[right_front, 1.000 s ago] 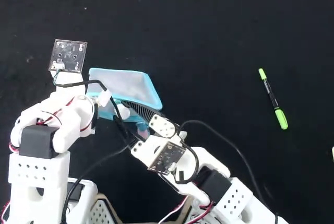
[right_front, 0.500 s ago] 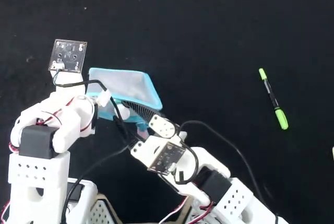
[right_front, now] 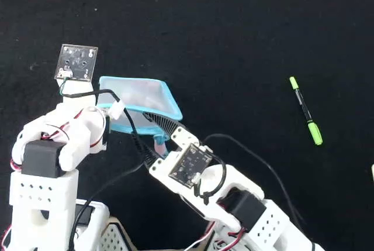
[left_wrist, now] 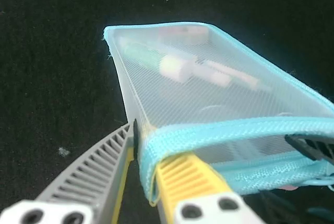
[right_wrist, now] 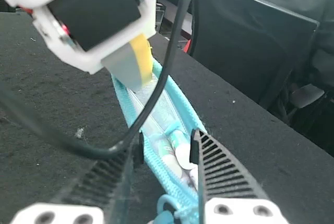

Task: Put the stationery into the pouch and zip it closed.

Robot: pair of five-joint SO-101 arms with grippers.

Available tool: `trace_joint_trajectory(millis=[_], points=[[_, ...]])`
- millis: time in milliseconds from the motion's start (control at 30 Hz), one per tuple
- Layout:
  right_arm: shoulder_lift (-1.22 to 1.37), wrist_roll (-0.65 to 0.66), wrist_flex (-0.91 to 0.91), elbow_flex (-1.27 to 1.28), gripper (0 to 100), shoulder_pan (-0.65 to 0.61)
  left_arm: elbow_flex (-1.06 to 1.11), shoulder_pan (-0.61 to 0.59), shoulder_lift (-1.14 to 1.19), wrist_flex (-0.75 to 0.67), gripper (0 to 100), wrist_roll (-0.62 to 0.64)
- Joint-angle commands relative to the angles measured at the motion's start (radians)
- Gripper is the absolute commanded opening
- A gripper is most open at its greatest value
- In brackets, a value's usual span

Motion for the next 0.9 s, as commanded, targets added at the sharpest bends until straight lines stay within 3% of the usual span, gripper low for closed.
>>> trace_joint_trajectory(millis=[0, 233, 400, 867], points=[[-0.015, -0.011, 0.071, -0.128, 14.5, 0.028, -0.045, 0.004, -0.003, -0.002, 3, 0.005], [-0.015, -0.012, 0.399, -0.461, 14.5, 0.334, -0.045, 0.002, -0.003, -0.002, 3, 0.005], [-0.002, -0.005, 0.511, -0.638, 14.5, 0.555, -0.044, 0.001, -0.003, -0.002, 3, 0.005], [0.177, -0.003, 0.666, -0.578, 14.5, 1.105, -0.042, 0.001, -0.003, -0.005, 3, 0.003]])
